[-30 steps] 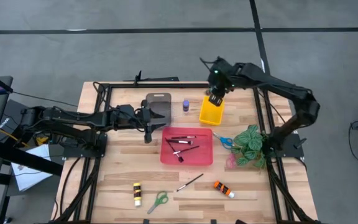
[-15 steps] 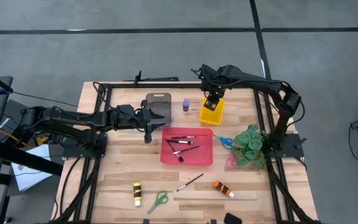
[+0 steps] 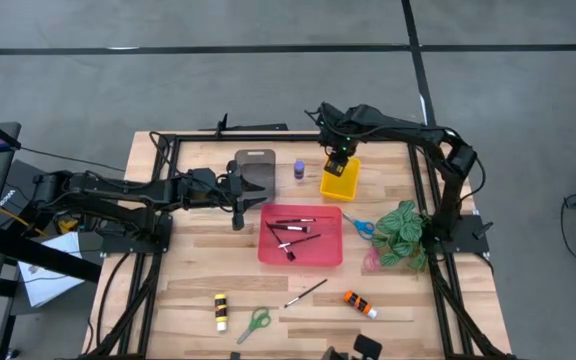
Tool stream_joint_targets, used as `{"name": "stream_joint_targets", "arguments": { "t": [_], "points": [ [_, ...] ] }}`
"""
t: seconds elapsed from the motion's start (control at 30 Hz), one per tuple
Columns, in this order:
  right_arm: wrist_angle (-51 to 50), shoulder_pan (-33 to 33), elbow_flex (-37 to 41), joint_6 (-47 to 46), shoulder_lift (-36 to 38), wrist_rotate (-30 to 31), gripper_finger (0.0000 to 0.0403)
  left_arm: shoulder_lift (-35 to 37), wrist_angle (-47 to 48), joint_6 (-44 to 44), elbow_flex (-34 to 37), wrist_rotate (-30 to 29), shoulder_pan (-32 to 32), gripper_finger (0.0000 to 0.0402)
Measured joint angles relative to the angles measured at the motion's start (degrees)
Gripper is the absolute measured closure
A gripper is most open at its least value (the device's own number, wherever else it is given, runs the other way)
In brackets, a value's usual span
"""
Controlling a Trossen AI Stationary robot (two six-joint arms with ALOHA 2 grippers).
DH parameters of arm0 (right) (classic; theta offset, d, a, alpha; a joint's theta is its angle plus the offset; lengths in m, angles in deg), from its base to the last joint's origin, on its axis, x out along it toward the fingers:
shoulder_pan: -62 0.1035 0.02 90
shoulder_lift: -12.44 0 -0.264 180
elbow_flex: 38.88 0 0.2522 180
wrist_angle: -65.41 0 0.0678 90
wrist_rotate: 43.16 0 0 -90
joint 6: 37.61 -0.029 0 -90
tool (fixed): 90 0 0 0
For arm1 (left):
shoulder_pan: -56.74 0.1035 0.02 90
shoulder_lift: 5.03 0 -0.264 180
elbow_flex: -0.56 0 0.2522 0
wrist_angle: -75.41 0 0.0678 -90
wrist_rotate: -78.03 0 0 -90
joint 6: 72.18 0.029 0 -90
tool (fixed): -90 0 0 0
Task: Pick & Place Paint Supplies
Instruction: Put the green paint bottle into the yellow bin
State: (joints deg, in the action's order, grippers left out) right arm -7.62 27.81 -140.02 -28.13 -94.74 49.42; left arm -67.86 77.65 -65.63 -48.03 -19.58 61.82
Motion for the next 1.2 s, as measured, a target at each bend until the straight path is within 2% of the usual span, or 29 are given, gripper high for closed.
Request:
{"name": "stream_joint_targets", "arguments": {
  "t": [0.27, 0.77, 1.2],
  "points": [
    [0.7, 0.4, 0.0, 0.8, 0.0, -2.6, 0.0291, 0.0, 0.0, 0.0, 0.0, 0.0, 0.0, 0.0286],
    [1.1, 2.0, 0.0, 1.0, 0.0, -2.7, 0.0291, 0.0, 0.0, 0.0, 0.0, 0.0, 0.0, 0.0289],
    [-3.5, 1.7, 0.0, 2.0, 0.0, -2.6, 0.0291, 0.0, 0.0, 0.0, 0.0, 0.0, 0.0, 0.0289]
  ]
}}
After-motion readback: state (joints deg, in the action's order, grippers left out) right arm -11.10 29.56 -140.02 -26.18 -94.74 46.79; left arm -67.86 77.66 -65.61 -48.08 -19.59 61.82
